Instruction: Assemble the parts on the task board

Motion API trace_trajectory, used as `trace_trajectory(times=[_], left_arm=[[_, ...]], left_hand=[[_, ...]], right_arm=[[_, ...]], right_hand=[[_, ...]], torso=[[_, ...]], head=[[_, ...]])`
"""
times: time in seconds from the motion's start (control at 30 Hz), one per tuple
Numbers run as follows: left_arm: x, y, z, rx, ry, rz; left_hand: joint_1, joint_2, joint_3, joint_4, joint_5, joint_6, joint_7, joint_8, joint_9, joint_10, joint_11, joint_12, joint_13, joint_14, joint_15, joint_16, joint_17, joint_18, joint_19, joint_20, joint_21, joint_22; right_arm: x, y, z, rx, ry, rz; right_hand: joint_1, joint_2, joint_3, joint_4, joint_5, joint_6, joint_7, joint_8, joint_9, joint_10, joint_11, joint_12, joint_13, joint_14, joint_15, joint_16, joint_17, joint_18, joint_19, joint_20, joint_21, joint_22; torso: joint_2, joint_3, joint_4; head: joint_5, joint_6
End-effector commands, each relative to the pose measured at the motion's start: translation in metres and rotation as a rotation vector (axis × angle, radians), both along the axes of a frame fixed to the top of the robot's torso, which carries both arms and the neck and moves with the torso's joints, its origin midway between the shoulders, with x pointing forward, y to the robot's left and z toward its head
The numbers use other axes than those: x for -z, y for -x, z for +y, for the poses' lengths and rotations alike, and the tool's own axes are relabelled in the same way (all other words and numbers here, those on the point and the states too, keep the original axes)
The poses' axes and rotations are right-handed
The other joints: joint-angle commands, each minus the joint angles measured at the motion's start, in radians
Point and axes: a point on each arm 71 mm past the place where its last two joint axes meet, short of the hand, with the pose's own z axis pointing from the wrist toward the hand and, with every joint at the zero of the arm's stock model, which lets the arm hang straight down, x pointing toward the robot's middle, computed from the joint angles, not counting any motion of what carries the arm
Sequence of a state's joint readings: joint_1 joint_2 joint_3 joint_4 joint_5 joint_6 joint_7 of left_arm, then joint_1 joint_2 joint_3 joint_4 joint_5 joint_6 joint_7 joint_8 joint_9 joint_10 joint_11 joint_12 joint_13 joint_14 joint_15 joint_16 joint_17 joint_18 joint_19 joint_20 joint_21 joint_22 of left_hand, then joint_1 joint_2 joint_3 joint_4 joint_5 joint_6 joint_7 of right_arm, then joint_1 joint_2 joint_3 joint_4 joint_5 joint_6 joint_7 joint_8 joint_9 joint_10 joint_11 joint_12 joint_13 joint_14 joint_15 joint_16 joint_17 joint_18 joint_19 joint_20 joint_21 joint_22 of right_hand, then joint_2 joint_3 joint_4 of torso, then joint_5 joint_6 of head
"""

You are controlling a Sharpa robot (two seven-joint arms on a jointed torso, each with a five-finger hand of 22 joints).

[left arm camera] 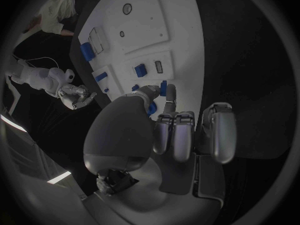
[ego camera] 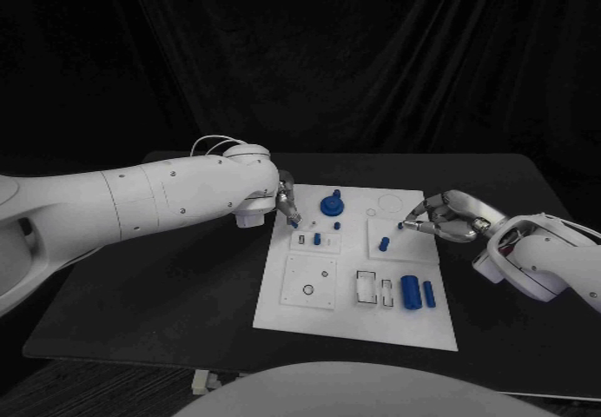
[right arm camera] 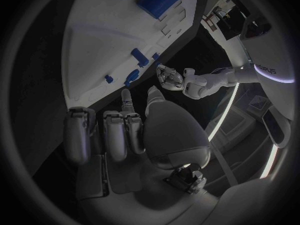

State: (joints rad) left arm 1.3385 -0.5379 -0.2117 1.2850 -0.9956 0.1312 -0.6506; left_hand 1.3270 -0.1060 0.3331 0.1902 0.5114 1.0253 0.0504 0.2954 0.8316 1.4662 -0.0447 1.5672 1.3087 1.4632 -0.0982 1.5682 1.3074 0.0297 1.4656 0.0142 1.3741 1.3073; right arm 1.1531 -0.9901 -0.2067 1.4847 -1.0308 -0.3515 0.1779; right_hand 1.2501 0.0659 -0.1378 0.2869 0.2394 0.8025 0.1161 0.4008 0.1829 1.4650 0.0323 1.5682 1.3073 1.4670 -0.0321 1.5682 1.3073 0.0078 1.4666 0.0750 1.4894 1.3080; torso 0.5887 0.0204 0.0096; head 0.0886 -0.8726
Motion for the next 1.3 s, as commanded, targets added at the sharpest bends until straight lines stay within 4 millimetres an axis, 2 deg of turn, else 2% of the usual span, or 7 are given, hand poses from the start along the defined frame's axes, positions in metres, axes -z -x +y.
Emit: trace_trajectory(times=[0.03, 0.2, 0.4, 0.6, 0.93, 1.2, 1.3], left_arm=[[-0.004, 0.006, -0.004, -0.006, 0.009, -0.011], [-0.005, 0.011, -0.005, -0.008, 0.028, 0.002], [-0.004, 0.013, -0.006, -0.016, 0.035, 0.012], [-0.001, 0.016, -0.007, -0.018, 0.038, 0.018], [0.002, 0.019, -0.010, -0.018, 0.037, 0.012], [0.004, 0.019, -0.008, -0.022, 0.034, 0.015], [0.005, 0.019, -0.009, -0.021, 0.032, 0.017]], left_hand=[[-0.009, 0.004, 0.146, -0.139, 0.004, -0.001, -0.005, 0.006, 0.001, 0.105, 0.008, 0.004, 0.262, 0.108, 0.004, 0.003, 0.263, 0.009, 0.058, 0.002, -0.005, 0.210], [-0.010, 0.004, 0.148, -0.139, 0.004, -0.001, -0.005, 0.006, 0.001, 0.105, 0.008, 0.004, 0.262, 0.108, 0.004, 0.003, 0.263, 0.009, 0.058, 0.002, -0.004, 0.210], [-0.010, 0.005, 0.150, -0.140, 0.004, -0.002, -0.005, 0.007, 0.001, 0.105, 0.008, 0.004, 0.262, 0.108, 0.004, 0.003, 0.263, 0.009, 0.058, 0.001, -0.005, 0.210], [-0.011, 0.005, 0.151, -0.141, 0.003, -0.003, -0.004, 0.006, 0.002, 0.105, 0.008, 0.004, 0.262, 0.108, 0.004, 0.003, 0.263, 0.010, 0.058, 0.001, -0.006, 0.210], [-0.016, 0.006, 0.155, -0.142, -0.004, -0.006, -0.004, 0.007, 0.004, 0.105, 0.009, 0.004, 0.262, 0.108, 0.004, 0.003, 0.263, 0.009, 0.058, 0.001, -0.006, 0.210], [-0.020, 0.007, 0.158, -0.143, -0.010, -0.007, -0.004, 0.007, 0.005, 0.105, 0.009, 0.004, 0.262, 0.108, 0.005, 0.003, 0.263, 0.010, 0.058, 0.002, -0.009, 0.209], [-0.020, 0.007, 0.158, -0.143, -0.011, -0.008, -0.004, 0.007, 0.005, 0.105, 0.009, 0.004, 0.262, 0.108, 0.005, 0.003, 0.263, 0.010, 0.058, 0.002, -0.008, 0.210]], right_arm=[[0.001, 0.001, 0.000, 0.004, 0.003, 0.008], [0.001, 0.001, 0.000, 0.003, 0.002, 0.008], [0.002, 0.002, 0.000, 0.005, 0.002, 0.009], [0.003, 0.002, -0.001, 0.005, 0.002, 0.011], [0.004, 0.003, -0.001, 0.007, 0.002, 0.012], [0.004, 0.003, -0.001, 0.007, 0.003, 0.014], [0.004, 0.003, -0.001, 0.007, 0.004, 0.014]], right_hand=[[-0.003, 0.005, -0.003, -0.001, 0.005, -0.001, 0.003, 0.001, 0.001, 0.106, 0.008, 0.003, 0.263, 0.104, 0.006, 0.003, 0.263, 0.018, 0.056, 0.007, -0.006, 0.228], [-0.003, 0.005, -0.003, -0.001, 0.005, -0.001, 0.003, 0.001, 0.001, 0.106, 0.008, 0.003, 0.263, 0.104, 0.006, 0.003, 0.263, 0.018, 0.056, 0.007, -0.006, 0.228], [-0.002, 0.005, -0.004, -0.001, 0.005, -0.002, 0.003, 0.001, 0.001, 0.106, 0.008, 0.003, 0.263, 0.104, 0.006, 0.003, 0.263, 0.019, 0.056, 0.007, -0.006, 0.228], [-0.002, 0.005, -0.004, -0.002, 0.006, -0.002, 0.003, 0.001, 0.001, 0.106, 0.008, 0.003, 0.263, 0.104, 0.006, 0.003, 0.263, 0.019, 0.055, 0.007, -0.007, 0.227], [-0.001, 0.005, -0.004, -0.002, 0.006, -0.002, 0.003, 0.001, 0.001, 0.106, 0.008, 0.003, 0.263, 0.104, 0.006, 0.003, 0.263, 0.019, 0.055, 0.007, -0.008, 0.227], [-0.001, 0.004, -0.004, -0.002, 0.006, -0.002, 0.003, 0.001, 0.001, 0.106, 0.009, 0.003, 0.263, 0.104, 0.006, 0.003, 0.263, 0.019, 0.055, 0.007, -0.009, 0.227], [0.000, 0.004, -0.004, -0.002, 0.006, -0.002, 0.003, 0.001, 0.001, 0.106, 0.008, 0.003, 0.263, 0.104, 0.006, 0.003, 0.263, 0.019, 0.054, 0.007, -0.009, 0.227]], torso=[[0.000, 0.0006, -0.0013], [-0.001, 0.0011, -0.0014], [0.002, -0.0003, -0.0005], [0.001, 0.0007, -0.0007], [0.002, 0.0000, -0.0006], [0.002, -0.0003, -0.0002], [0.002, -0.0003, -0.0002]], head=[[0.005, 0.000], [0.005, 0.000], [0.006, 0.000], [0.006, 0.000], [0.013, 0.000], [0.012, 0.000], [0.017, 0.000]])
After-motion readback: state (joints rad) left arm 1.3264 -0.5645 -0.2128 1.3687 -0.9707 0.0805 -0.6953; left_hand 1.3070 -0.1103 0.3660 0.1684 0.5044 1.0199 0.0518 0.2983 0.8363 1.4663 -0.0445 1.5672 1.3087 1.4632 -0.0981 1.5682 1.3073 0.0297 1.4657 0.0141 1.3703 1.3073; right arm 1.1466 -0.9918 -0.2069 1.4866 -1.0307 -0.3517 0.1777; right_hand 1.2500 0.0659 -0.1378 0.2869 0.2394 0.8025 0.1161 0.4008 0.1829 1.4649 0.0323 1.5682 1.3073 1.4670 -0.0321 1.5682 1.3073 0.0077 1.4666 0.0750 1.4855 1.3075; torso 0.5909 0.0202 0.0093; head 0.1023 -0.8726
